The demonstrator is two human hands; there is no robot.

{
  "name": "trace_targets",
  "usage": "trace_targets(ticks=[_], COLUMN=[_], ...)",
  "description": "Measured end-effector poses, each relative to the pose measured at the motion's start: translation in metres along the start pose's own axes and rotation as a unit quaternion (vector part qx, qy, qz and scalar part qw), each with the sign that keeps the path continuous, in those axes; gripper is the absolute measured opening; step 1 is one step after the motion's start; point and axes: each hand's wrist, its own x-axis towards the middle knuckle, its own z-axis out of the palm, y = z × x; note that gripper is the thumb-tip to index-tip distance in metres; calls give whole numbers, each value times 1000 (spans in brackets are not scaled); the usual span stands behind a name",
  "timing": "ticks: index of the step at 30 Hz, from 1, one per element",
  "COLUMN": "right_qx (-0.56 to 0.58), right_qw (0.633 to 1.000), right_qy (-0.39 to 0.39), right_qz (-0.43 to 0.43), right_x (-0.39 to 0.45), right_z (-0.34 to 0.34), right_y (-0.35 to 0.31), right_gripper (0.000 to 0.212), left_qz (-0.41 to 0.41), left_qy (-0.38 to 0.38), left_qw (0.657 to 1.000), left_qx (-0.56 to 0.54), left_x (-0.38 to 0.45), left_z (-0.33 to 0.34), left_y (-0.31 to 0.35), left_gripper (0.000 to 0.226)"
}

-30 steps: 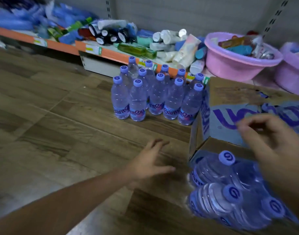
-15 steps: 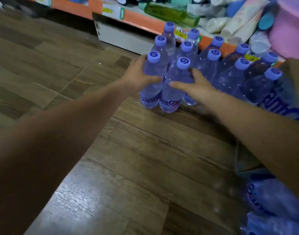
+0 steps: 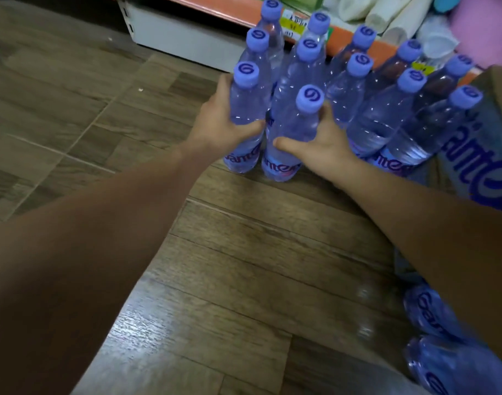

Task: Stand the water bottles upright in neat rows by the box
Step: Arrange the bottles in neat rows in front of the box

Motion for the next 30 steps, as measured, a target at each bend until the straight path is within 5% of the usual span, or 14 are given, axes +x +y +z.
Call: trace_targets(ticks=[10, 17, 26, 30], right_qx=[11, 28, -3, -40], right_qw=[997, 991, 991, 990], right_qy=[-69, -85, -120, -123], right_qz=[22, 96, 51, 58], right_x=[-128, -261, -389, -432], right_z=[-14, -52, -141, -203], right_y=[12, 37, 105, 140], right_gripper=[63, 62, 63, 59], left_qz=[46, 53, 70, 102], left_qy=[-116, -290, -359, -440], left_qw=[992, 956, 931, 891], left_qx=[-8, -7, 3, 37], left_x=[-88, -184, -285, -310], left_z=[5, 22, 78, 120], left_y=[21, 69, 124, 171], left_gripper=[61, 67, 69, 72])
